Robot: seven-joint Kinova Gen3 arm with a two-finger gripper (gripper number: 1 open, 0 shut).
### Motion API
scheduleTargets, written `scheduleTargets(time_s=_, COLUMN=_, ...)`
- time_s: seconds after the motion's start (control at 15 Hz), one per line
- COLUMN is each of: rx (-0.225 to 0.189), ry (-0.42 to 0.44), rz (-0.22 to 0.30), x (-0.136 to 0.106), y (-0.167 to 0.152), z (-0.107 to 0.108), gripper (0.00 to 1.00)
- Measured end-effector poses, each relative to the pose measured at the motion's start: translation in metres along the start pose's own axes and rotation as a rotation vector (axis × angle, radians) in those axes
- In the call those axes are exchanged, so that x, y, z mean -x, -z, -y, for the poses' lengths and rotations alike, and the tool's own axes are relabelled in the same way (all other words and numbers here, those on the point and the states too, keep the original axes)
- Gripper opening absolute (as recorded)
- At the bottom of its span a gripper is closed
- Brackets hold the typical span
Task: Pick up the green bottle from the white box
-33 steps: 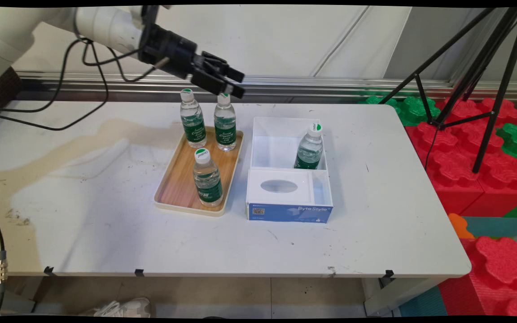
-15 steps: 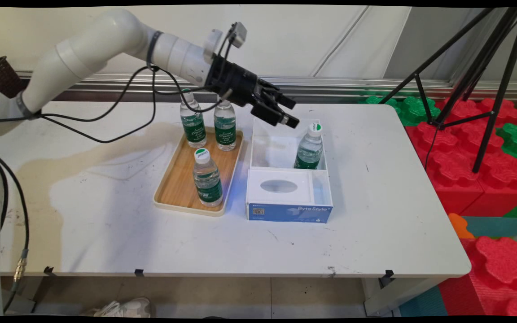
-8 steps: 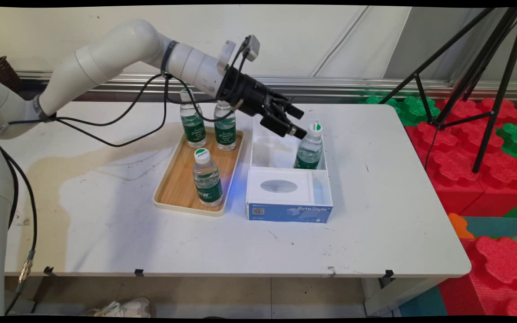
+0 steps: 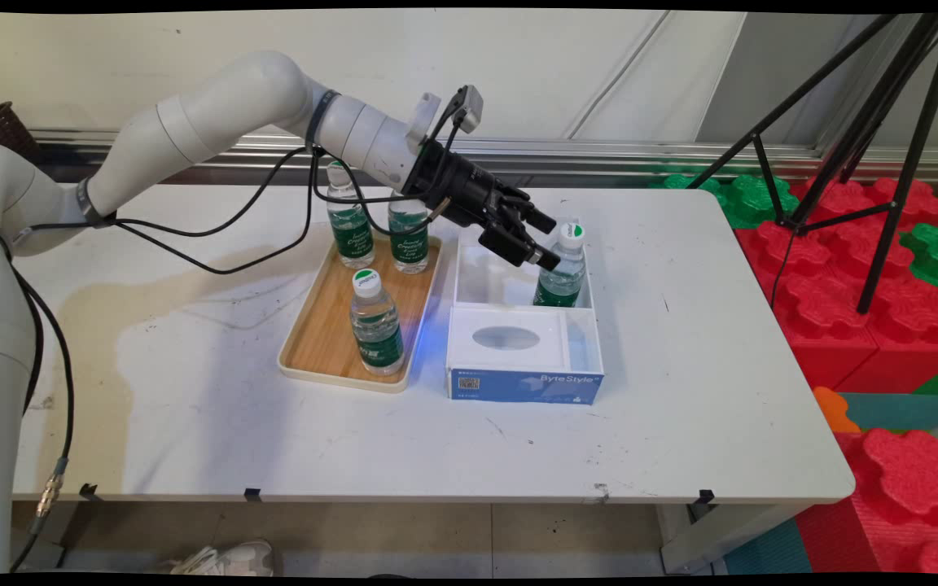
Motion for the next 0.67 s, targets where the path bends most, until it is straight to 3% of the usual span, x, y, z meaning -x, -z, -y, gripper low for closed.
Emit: scheduleTargets(time_s=0.67, rx=0.01, ry=0.006, rz=0.025, x=0.011, y=-0.018, z=0.004, gripper=1.0)
